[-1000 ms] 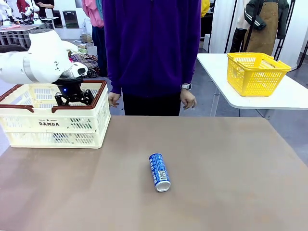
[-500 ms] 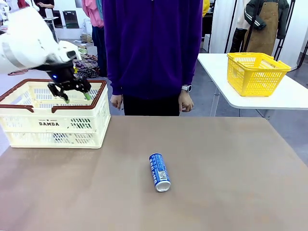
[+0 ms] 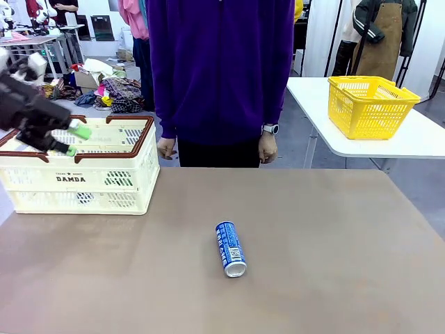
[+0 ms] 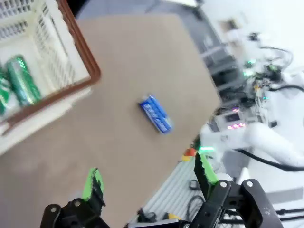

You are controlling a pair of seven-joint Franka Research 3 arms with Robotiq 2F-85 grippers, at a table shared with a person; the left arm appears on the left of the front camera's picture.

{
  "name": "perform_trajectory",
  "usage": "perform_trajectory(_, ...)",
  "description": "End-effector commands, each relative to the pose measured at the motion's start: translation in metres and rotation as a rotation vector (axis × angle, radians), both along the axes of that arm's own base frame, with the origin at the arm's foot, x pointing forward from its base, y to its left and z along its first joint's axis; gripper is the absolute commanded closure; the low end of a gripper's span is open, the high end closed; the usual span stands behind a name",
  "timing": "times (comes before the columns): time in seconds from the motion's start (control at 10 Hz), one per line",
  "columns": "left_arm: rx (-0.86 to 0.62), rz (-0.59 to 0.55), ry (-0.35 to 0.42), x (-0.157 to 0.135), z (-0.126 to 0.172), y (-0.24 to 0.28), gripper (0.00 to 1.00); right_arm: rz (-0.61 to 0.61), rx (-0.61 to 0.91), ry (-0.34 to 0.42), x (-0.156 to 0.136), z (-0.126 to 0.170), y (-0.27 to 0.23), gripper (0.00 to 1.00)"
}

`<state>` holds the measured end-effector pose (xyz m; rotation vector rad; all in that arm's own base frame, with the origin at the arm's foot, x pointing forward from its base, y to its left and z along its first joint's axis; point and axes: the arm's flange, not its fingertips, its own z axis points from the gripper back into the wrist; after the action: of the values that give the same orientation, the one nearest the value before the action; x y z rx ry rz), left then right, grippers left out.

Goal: Place the drinks into the Shopping basket.
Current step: Pick up one drink and place it into the Shopping basket.

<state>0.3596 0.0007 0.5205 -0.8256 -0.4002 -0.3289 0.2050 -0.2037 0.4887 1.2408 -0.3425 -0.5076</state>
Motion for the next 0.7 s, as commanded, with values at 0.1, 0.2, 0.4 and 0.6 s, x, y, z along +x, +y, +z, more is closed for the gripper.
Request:
perform_trajectory(0.1, -0.301, 0.02, 0.224, -0.016, -0.026, 0.078, 0.0, -0.008, 0.024, -0.009, 0.002, 0.005, 0.0, 0.0)
perform_trajectory(0.2, -0.404, -0.011, 0.279, -0.013, -0.039, 0.107, 0.0, -0.008, 0.024, -0.009, 0.002, 0.005, 0.0, 0.0)
perform_trajectory(0.4, -0.499, -0.044, 0.288, -0.007, -0.065, 0.136, 0.0, -0.008, 0.024, -0.009, 0.002, 0.005, 0.0, 0.0)
perform_trajectory(0.6, -0.466, -0.024, 0.289, -0.034, -0.062, 0.131, 0.0, -0.008, 0.024, -0.009, 0.002, 0.005, 0.0, 0.0)
